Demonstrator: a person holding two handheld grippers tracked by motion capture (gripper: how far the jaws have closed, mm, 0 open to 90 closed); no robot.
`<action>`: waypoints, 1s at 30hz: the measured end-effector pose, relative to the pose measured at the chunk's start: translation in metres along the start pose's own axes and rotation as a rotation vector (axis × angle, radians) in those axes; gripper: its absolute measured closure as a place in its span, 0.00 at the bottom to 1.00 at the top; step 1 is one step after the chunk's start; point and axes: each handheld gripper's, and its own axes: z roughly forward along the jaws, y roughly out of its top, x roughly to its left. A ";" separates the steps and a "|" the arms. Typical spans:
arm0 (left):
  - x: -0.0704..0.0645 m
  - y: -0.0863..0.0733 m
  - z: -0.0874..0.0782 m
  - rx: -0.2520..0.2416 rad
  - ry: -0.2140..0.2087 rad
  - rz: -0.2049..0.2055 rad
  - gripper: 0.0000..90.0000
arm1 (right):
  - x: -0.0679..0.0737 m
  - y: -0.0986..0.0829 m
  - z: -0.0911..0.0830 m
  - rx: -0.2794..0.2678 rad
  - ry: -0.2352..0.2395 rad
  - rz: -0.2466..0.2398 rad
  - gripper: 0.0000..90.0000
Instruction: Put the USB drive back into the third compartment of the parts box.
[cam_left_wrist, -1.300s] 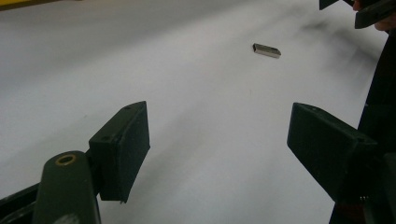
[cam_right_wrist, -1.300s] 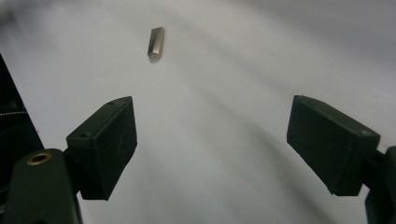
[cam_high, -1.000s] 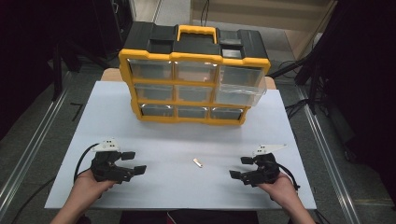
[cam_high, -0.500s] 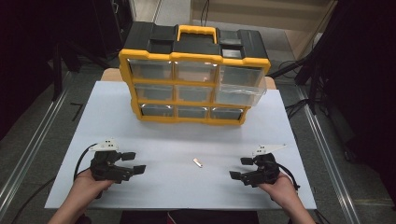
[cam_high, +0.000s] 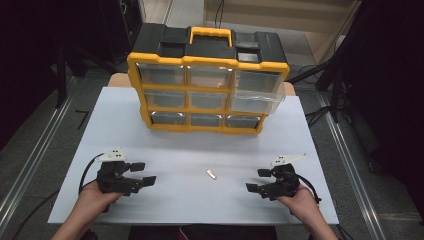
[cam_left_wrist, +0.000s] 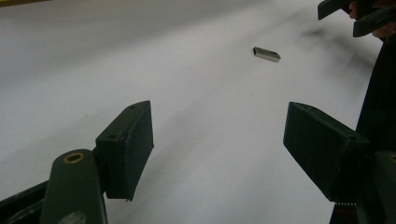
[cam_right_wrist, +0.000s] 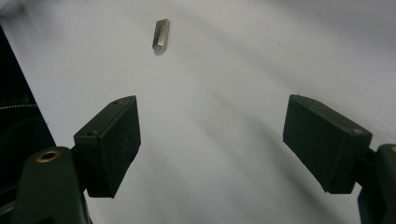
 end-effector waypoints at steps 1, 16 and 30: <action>0.000 0.000 0.000 0.001 0.003 0.001 0.28 | 0.000 0.000 0.000 -0.001 0.002 0.000 0.19; 0.001 0.000 0.001 0.008 0.000 -0.007 0.28 | -0.001 0.001 0.002 0.008 0.013 0.000 0.19; 0.000 0.001 0.002 0.002 0.002 -0.009 0.28 | 0.000 0.010 0.003 -0.010 0.025 -0.021 0.19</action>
